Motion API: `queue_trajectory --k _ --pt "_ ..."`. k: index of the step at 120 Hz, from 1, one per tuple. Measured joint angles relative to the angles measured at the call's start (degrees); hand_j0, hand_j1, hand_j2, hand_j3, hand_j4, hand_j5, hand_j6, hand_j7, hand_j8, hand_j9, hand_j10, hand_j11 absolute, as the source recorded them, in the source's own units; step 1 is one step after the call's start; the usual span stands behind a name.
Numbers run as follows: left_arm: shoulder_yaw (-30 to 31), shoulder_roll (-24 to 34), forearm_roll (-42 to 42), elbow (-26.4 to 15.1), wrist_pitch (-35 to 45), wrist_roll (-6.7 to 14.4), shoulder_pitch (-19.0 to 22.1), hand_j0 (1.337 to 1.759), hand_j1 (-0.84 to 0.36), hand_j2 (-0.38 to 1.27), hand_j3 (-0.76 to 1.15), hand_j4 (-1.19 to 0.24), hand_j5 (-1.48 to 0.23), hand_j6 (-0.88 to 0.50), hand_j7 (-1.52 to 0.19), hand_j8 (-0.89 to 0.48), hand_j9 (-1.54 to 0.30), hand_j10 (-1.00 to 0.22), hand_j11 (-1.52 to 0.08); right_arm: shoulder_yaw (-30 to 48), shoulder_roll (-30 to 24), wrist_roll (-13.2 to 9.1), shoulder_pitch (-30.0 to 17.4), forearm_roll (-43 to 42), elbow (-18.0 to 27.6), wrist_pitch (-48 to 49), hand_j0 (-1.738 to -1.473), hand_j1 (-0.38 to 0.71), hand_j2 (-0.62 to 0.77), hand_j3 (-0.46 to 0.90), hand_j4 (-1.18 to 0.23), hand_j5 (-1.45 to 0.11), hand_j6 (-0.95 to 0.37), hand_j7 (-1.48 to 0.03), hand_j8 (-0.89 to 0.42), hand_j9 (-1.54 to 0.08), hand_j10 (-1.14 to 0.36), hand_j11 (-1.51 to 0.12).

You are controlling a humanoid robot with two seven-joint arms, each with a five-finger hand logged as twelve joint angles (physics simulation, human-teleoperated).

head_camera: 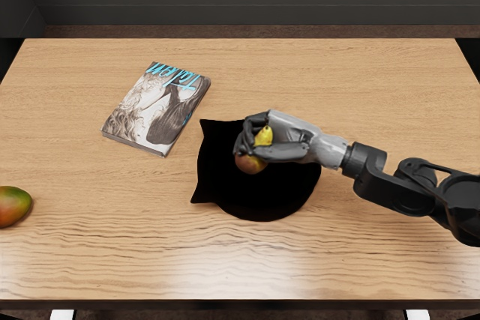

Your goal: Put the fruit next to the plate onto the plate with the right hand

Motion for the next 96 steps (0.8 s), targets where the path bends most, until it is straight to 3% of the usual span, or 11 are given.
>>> queue_trajectory --k 19,38,67,96 --pt "0.0 0.0 0.0 0.0 0.0 0.0 0.0 1.658 0.35 0.0 0.0 0.0 0.0 0.0 0.0 0.0 0.0 0.0 0.0 0.1 0.2 0.0 0.0 0.1 -0.2 0.1 -1.61 0.48 -0.22 0.0 -0.77 -1.16 -0.82 -1.07 -0.6 -1.16 -0.31 -1.18" --pt "0.0 0.0 0.0 0.0 0.0 0.0 0.0 1.658 0.35 0.0 0.0 0.0 0.0 0.0 0.0 0.0 0.0 0.0 0.0 0.1 0.3 0.0 -0.2 0.8 -0.5 0.1 -1.633 0.42 -0.18 0.0 -0.68 -0.97 -0.71 -0.92 -0.61 -0.97 -0.42 -1.0" --pt "0.0 0.0 0.0 0.0 0.0 0.0 0.0 1.658 0.35 0.0 0.0 0.0 0.0 0.0 0.0 0.0 0.0 0.0 0.0 0.2 0.3 0.0 -0.4 1.4 -1.6 0.2 -1.65 0.31 -0.12 0.0 -0.56 -0.76 -0.57 -0.74 -0.54 -0.76 -0.48 -0.77" --pt "0.0 0.0 0.0 0.0 0.0 0.0 0.0 1.658 0.35 0.0 0.0 0.0 0.0 0.0 0.0 0.0 0.0 0.0 0.0 0.3 0.3 -0.3 -0.5 3.1 -2.1 0.2 -1.656 0.13 -0.08 0.0 -0.41 -0.53 -0.41 -0.53 -0.4 -0.53 -0.38 -0.54"
